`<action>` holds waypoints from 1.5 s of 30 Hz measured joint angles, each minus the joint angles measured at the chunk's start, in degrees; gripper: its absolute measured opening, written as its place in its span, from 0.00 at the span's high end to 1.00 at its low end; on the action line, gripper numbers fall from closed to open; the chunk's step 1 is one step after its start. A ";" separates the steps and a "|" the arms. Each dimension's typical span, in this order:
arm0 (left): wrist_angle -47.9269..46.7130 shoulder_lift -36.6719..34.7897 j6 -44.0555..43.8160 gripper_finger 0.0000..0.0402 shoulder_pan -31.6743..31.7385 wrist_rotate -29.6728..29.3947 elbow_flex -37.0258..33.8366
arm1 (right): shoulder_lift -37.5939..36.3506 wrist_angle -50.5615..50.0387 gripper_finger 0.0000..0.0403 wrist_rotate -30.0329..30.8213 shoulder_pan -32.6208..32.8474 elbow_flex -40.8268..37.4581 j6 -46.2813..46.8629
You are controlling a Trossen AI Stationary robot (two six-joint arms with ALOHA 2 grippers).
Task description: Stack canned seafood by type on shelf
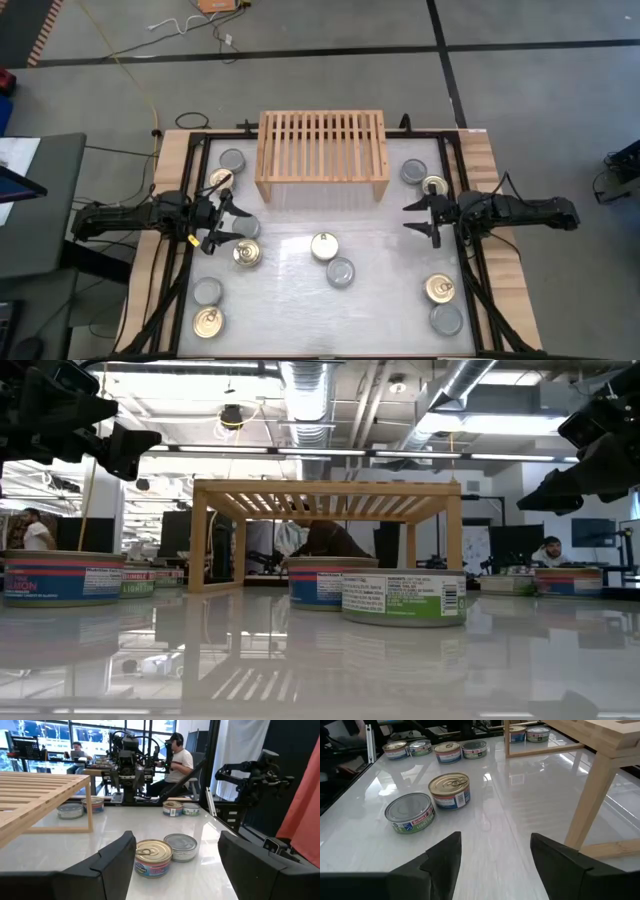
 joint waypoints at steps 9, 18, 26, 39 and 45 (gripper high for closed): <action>0.00 0.01 0.00 0.32 -0.01 0.00 0.00 | 0.00 0.01 0.34 0.00 -0.01 -0.01 -0.01; 0.00 0.01 0.00 0.32 -0.01 0.02 0.00 | 0.00 0.01 0.34 -0.01 -0.01 0.00 0.00; 0.00 0.02 0.00 0.32 0.00 0.02 0.01 | -0.01 0.01 0.34 0.00 -0.01 0.00 0.00; 0.02 0.02 0.00 0.32 -0.02 0.00 0.00 | 0.00 0.00 0.34 0.00 -0.02 0.00 0.00; 0.10 0.02 0.00 0.32 0.00 -0.85 0.02 | -0.01 0.02 0.34 -0.01 -0.01 0.01 -0.01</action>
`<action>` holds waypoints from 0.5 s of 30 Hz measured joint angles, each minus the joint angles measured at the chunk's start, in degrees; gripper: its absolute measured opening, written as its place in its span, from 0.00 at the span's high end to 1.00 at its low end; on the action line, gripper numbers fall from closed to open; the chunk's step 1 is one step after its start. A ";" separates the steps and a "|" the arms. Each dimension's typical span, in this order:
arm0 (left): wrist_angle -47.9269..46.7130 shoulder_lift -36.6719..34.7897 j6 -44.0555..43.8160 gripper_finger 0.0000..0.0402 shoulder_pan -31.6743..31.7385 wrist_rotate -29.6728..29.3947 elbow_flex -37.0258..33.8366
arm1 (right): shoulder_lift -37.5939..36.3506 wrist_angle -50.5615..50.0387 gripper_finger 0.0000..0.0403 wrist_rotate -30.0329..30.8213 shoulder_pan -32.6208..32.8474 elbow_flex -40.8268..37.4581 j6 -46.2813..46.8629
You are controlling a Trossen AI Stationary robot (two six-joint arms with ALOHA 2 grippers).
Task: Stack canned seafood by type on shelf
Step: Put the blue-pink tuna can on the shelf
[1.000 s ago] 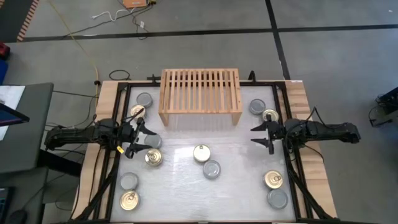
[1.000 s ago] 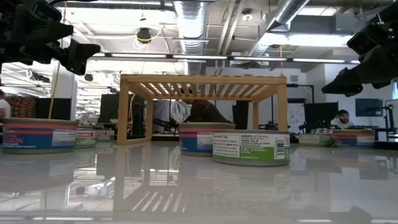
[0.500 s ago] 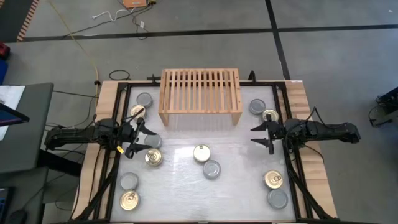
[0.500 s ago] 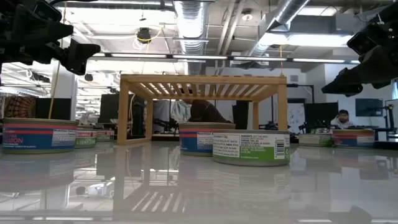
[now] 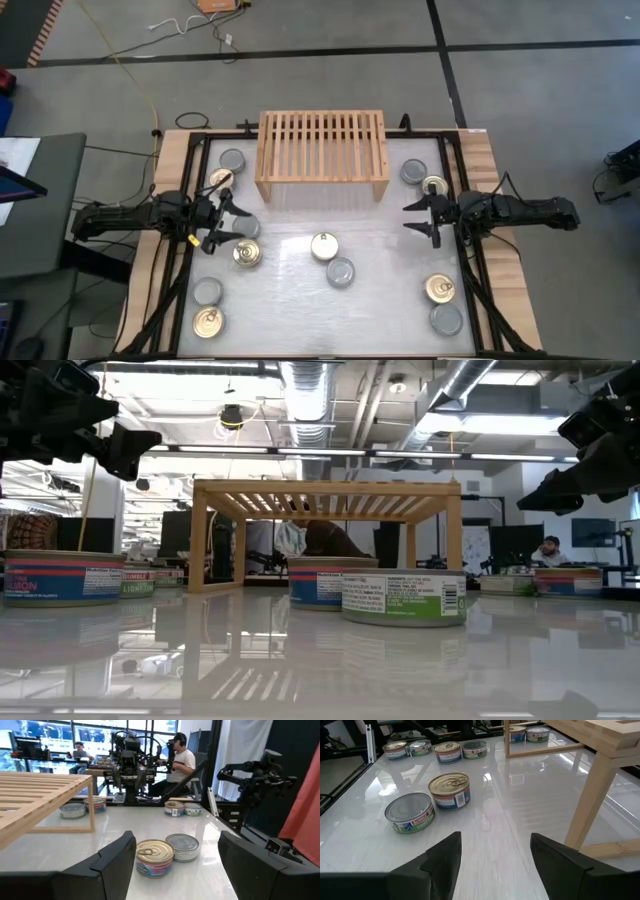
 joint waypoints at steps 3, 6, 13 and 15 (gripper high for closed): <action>-0.15 0.00 -0.09 0.32 0.00 -0.62 -0.02 | 0.00 0.00 0.34 -0.01 -0.01 -0.02 0.02; -0.15 0.00 -0.20 0.32 -0.02 -0.66 -0.02 | 0.00 -0.01 0.34 -0.01 -0.01 -0.02 0.02; 1.33 0.00 -0.86 0.32 -0.02 -3.84 -0.01 | 0.00 0.00 0.34 -0.01 0.01 -0.02 0.00; 3.40 -0.02 -2.00 0.32 0.00 -7.35 -0.02 | 0.00 -0.01 0.34 -0.01 -0.01 -0.02 0.01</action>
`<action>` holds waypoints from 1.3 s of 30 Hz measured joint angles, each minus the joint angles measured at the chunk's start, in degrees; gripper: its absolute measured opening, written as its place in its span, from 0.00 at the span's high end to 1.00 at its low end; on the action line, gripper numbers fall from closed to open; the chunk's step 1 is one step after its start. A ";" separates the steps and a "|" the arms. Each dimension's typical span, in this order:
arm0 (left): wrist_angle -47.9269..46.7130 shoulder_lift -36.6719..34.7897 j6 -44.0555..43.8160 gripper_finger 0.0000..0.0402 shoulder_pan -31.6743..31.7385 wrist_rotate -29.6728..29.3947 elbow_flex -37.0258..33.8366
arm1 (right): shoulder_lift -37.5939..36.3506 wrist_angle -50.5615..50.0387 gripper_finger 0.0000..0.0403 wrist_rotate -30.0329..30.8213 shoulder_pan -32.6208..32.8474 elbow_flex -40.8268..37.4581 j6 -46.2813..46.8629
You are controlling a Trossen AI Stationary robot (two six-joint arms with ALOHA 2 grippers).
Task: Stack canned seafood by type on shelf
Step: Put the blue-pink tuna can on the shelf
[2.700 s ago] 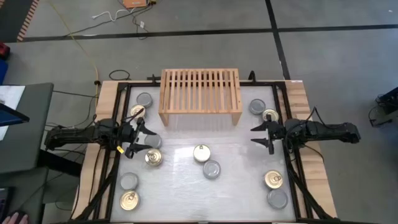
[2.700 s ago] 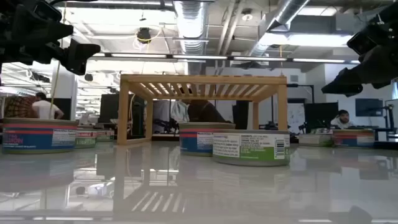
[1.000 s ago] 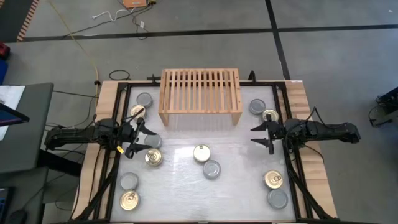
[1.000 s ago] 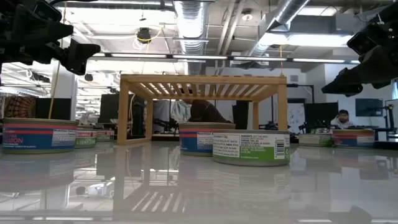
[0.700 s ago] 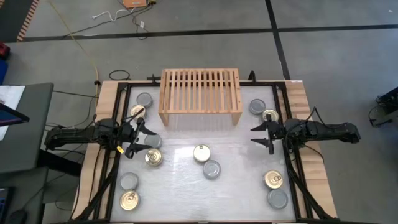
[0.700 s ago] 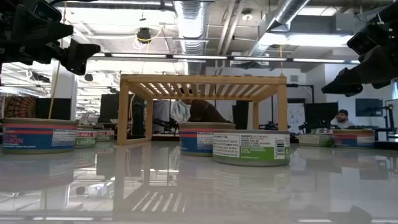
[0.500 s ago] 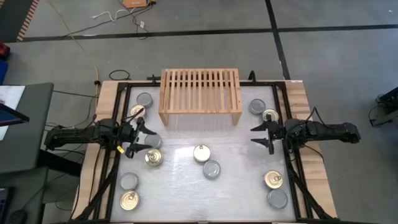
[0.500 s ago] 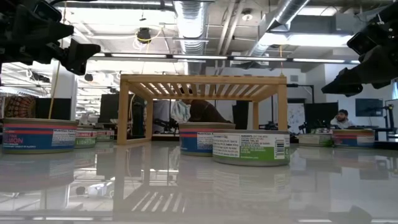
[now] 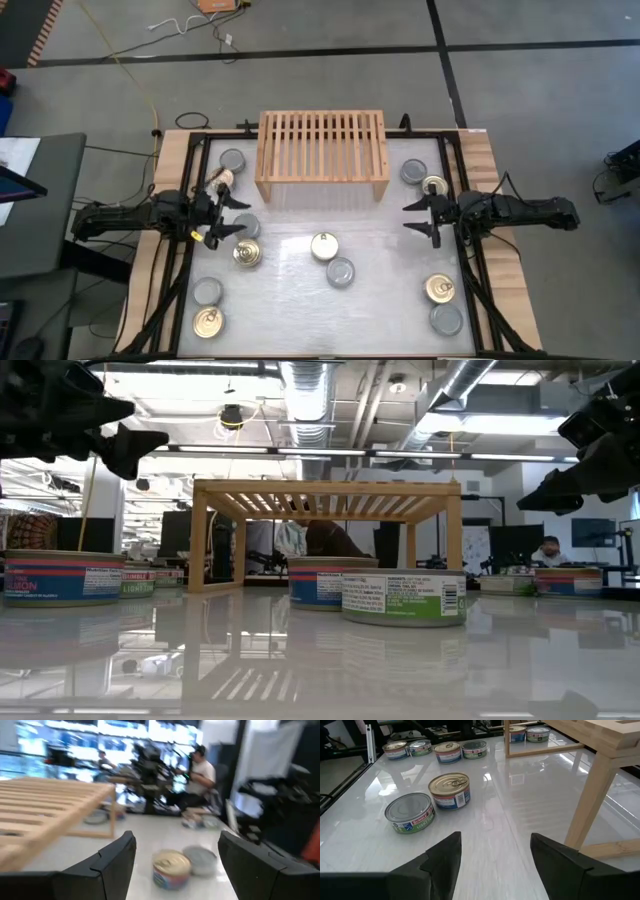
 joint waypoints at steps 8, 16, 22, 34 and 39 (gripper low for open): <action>2.88 0.70 -7.33 0.32 0.00 -7.97 1.74 | 0.00 0.01 0.34 0.00 0.02 0.02 0.01; 0.90 12.81 -9.40 0.32 0.00 -11.36 9.11 | 0.02 -0.01 0.34 0.01 0.01 0.01 0.00; 1.16 29.44 -14.32 0.32 -0.02 -12.21 17.10 | 0.02 0.01 0.34 0.01 0.00 0.01 0.01; -2.62 61.96 -19.99 0.32 -4.76 -17.30 35.79 | 0.02 0.01 0.34 0.00 0.02 0.00 0.01; -7.15 73.19 -22.66 0.32 -6.16 -19.62 43.48 | 0.02 0.00 0.34 0.01 0.01 0.01 0.00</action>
